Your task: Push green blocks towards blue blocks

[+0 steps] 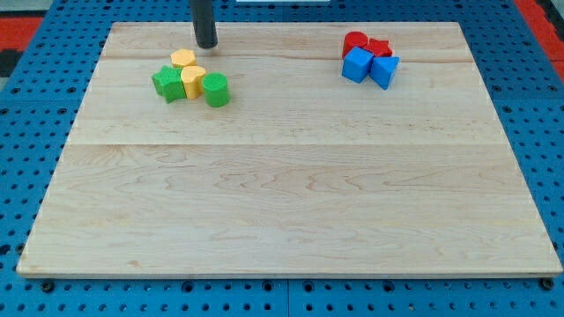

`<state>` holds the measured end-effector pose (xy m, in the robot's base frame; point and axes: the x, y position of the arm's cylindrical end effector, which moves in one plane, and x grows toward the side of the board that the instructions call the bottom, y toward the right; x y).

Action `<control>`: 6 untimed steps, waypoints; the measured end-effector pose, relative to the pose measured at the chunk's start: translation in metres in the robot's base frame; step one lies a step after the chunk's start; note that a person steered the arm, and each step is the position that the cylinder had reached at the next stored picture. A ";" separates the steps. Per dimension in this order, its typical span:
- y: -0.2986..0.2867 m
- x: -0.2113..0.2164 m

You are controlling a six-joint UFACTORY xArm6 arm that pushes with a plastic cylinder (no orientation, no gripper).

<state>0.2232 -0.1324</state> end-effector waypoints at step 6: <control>0.162 0.116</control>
